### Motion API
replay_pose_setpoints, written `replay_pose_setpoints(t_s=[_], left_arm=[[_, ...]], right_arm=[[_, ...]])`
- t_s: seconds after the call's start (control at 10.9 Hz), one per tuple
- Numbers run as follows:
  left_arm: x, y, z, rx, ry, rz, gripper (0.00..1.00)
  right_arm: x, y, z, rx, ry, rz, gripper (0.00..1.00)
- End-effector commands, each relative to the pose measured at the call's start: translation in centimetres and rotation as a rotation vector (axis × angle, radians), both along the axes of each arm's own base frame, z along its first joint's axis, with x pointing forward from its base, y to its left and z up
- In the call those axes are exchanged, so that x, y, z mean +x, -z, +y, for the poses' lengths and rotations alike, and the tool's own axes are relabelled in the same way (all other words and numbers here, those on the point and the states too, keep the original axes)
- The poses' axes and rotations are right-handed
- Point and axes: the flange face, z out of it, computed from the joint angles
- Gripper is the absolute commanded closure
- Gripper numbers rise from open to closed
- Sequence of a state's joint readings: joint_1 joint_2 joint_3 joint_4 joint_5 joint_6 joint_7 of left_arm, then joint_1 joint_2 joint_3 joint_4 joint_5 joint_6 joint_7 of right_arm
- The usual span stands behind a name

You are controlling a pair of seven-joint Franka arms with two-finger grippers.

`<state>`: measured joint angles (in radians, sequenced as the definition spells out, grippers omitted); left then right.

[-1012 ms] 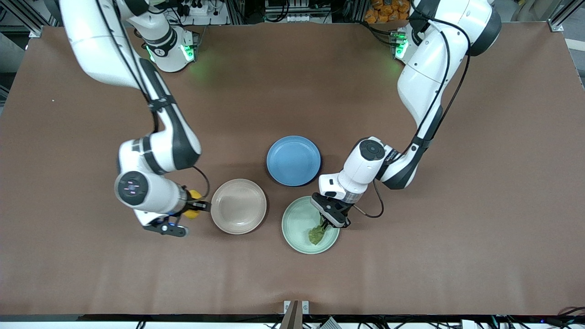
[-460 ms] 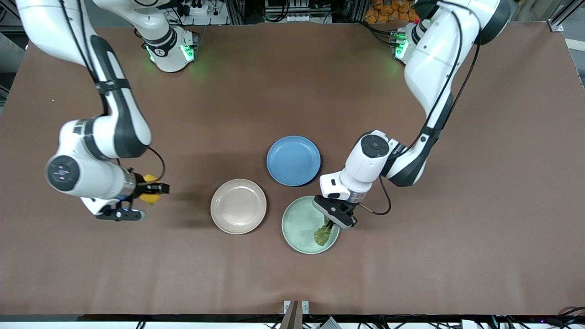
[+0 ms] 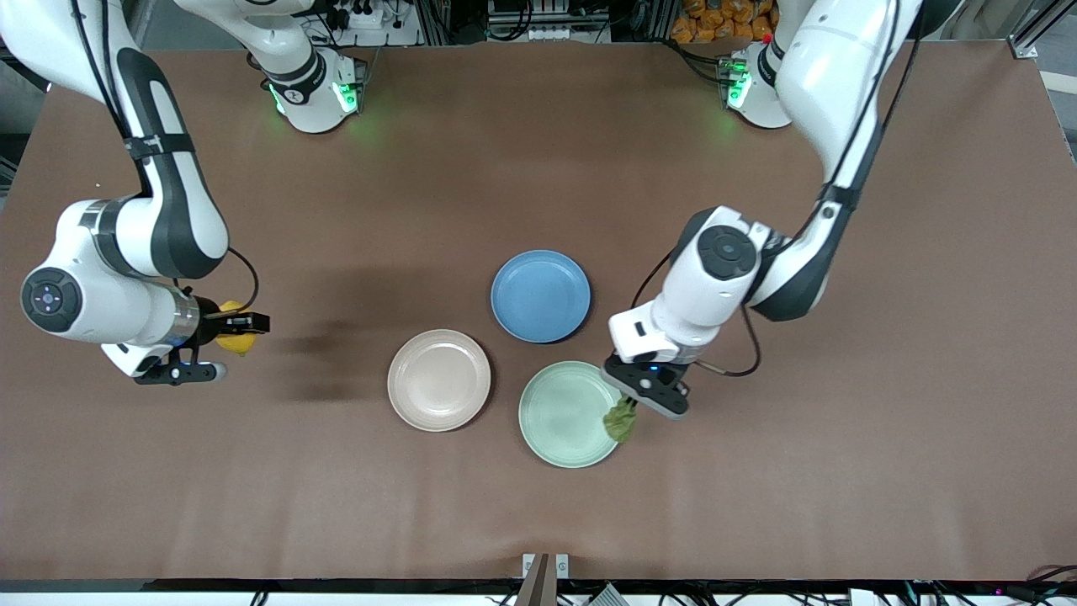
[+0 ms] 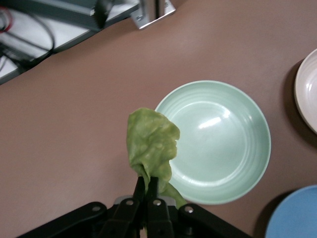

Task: Pick lemon and lettuce from plates
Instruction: 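Lift the lemon with the right gripper while the left gripper lifts lettuce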

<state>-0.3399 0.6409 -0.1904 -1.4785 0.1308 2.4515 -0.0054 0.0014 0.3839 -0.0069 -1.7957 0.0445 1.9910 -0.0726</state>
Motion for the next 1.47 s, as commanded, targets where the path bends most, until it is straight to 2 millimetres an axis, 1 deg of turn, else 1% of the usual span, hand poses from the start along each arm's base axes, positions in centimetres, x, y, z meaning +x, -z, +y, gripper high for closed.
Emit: replay_pose_setpoints(t_s=[0.0,0.09,0.18,0.28,0.37,0.46,0.55,0.64,0.74,0.92,1.01,1.2,1.38], left_arm=[[0.0,-4.2,5.3,0.046,-0.090,0.100,0.98],[0.4,-5.4,7.8,0.062,-0.122,0.129,0.98],[1.0,-6.2,11.1,0.080,-0.168,0.159,0.98],[0.6,-7.2,13.0,0.101,-0.207,0.193,0.98],[0.4,-8.1,14.0,0.097,-0.306,0.206,0.98],[0.7,-8.3,15.8,0.086,-0.394,0.217,0.97],[1.1,-7.4,17.9,0.089,-0.429,0.234,0.98],[1.4,-6.4,20.4,0.083,-0.482,0.257,1.00],[1.4,-5.7,21.8,0.084,-0.507,0.274,1.00],[1.1,-2.6,25.5,0.098,-0.558,0.327,1.00],[0.9,-0.8,27.4,0.105,-0.583,0.359,1.00],[0.9,2.2,30.1,0.108,-0.621,0.402,1.00],[1.2,5.9,30.8,0.106,-0.634,0.425,1.00]], right_arm=[[-2.1,3.0,-1.5,-0.020,-0.027,-0.033,0.52],[-2.6,4.5,-1.8,-0.026,-0.027,-0.060,0.53],[-3.2,6.1,-2.1,-0.043,-0.041,-0.081,0.53],[-3.5,6.7,-2.6,-0.052,-0.043,-0.091,0.53],[-3.6,6.9,-2.6,-0.052,-0.045,-0.090,0.53],[-3.6,7.6,-2.7,-0.051,-0.049,-0.084,0.53],[-3.5,8.2,-3.0,-0.051,-0.052,-0.094,0.53],[-3.6,9.2,-3.3,-0.051,-0.048,-0.094,0.53],[-3.6,10.0,-3.4,-0.051,-0.045,-0.108,0.53],[-3.9,12.0,-3.5,-0.051,-0.046,-0.131,0.53],[-3.9,12.3,-3.4,-0.051,-0.046,-0.136,0.52],[-3.8,13.1,-3.4,-0.050,-0.046,-0.139,0.52],[-3.8,13.5,-3.3,-0.050,-0.046,-0.142,0.52]])
